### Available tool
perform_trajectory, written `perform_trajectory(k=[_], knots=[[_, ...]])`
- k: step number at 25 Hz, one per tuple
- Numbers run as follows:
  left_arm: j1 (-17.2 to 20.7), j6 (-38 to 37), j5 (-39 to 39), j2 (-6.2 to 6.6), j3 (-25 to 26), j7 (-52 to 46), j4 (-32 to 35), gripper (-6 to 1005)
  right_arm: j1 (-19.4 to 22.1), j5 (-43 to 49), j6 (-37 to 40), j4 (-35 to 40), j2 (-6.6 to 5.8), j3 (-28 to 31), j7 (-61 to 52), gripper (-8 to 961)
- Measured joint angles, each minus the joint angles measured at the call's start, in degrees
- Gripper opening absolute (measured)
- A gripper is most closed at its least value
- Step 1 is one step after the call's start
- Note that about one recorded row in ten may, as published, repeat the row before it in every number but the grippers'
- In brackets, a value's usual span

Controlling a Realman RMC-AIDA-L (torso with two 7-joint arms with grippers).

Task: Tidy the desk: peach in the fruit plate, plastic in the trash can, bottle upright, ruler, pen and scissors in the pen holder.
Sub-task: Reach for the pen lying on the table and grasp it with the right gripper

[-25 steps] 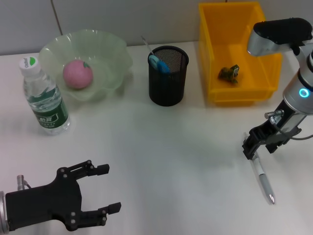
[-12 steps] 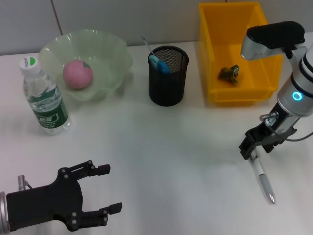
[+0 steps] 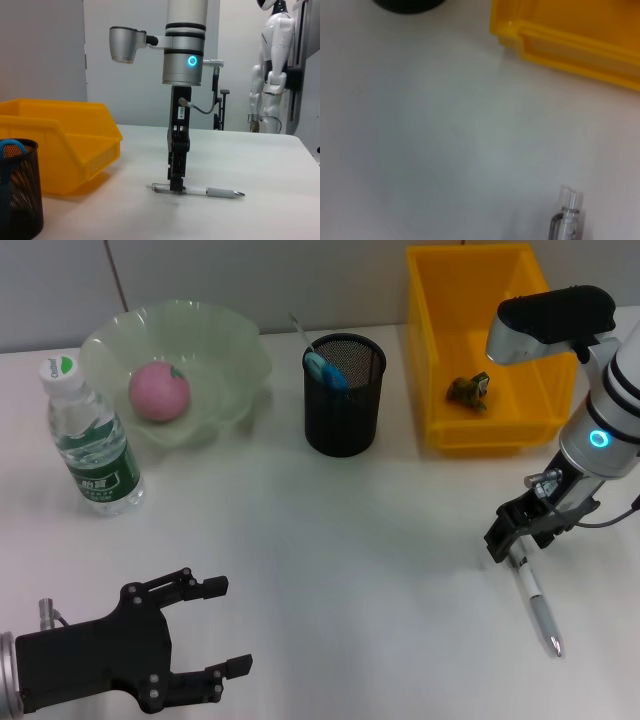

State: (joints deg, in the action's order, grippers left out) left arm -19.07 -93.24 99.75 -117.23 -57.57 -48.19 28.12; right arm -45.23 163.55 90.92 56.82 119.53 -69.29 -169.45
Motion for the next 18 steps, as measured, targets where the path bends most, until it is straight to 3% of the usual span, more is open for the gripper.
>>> perform_trajectory(k=[18], knots=[[-0.3,0.0,0.0,-0.01,0.0,0.0,0.0,828,-0.1,0.3,-0.9,-1.4,-0.16,-0.3,0.0,479]])
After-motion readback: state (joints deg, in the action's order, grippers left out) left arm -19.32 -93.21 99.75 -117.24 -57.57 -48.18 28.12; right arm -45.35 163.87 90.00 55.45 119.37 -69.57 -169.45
